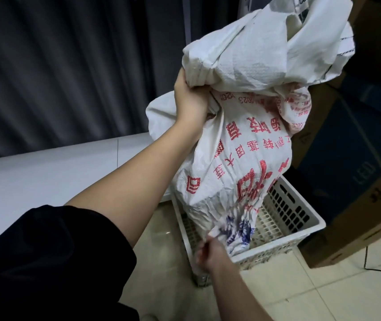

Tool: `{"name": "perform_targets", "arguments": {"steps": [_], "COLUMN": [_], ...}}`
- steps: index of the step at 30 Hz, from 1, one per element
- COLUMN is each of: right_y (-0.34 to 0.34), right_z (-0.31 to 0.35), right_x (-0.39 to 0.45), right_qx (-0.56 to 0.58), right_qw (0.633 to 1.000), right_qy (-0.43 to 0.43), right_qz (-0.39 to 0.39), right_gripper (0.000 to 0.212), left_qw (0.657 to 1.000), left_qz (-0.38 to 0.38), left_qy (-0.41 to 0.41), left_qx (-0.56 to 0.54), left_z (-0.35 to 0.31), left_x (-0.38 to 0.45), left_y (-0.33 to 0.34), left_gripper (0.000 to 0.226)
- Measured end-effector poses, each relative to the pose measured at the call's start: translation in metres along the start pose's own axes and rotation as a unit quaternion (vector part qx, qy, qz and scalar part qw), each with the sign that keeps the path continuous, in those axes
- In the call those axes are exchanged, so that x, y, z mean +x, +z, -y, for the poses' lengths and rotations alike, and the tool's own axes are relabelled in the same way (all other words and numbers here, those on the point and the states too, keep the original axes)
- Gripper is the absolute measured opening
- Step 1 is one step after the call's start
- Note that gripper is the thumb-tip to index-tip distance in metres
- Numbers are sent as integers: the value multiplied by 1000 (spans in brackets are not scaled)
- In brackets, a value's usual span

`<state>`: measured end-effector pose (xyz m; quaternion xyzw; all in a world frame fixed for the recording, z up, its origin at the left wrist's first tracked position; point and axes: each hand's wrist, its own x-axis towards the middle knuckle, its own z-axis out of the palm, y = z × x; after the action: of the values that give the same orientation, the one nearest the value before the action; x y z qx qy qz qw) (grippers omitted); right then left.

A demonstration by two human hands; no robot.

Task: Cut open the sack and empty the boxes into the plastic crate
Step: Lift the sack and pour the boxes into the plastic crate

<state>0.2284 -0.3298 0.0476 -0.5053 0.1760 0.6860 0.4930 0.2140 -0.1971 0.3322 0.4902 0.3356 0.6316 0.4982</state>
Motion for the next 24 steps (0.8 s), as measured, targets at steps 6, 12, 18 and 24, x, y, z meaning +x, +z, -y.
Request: {"name": "perform_targets", "arguments": {"steps": [6, 12, 18, 24], "right_y": [25, -45, -76, -58], "right_z": [-44, 50, 136, 132], "right_x": [1, -31, -55, -30], "right_qx": [-283, -482, -572, -411], "right_qw": [959, 868, 796, 838], "right_qy": [-23, 50, -126, -357], "right_qz": [-16, 109, -152, -36], "right_gripper": [46, 48, 17, 68], "left_qw": [998, 995, 994, 993], "left_qz": [29, 39, 42, 56], "left_qy": [-40, -90, -97, -104], "left_qx": [-37, 14, 30, -22], "left_z": [-1, -8, -12, -20], "left_x": [-3, 14, 5, 2], "left_y": [14, -7, -8, -19], "left_gripper": [23, 21, 26, 27]}}
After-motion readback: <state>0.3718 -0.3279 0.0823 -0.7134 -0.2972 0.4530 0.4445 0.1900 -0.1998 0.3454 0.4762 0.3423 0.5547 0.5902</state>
